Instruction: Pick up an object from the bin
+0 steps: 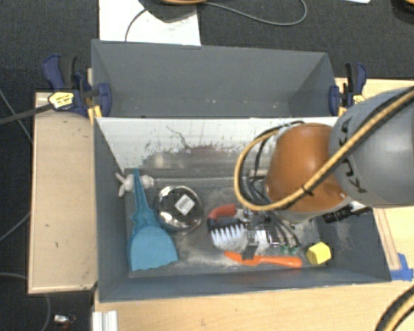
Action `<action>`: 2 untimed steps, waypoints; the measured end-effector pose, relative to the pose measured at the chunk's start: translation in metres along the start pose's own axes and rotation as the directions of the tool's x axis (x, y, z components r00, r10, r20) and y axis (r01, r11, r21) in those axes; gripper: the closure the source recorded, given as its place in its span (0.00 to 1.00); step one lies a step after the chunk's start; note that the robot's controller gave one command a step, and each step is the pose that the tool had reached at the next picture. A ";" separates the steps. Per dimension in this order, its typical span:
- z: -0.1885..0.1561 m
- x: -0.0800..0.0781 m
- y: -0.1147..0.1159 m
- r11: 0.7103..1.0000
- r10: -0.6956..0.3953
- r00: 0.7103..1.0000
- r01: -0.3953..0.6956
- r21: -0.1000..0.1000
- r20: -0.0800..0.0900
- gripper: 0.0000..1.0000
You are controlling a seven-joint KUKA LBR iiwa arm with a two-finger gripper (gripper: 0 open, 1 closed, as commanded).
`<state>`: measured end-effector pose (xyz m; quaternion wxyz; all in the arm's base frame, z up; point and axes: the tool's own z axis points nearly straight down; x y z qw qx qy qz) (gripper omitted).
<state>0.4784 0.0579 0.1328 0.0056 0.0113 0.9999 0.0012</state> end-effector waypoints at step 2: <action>-0.030 0.000 0.000 1.000 -0.003 1.000 0.003 0.000 -0.003 1.00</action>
Offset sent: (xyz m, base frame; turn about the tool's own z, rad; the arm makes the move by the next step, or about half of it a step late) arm -0.0003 0.0001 0.0453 -0.0010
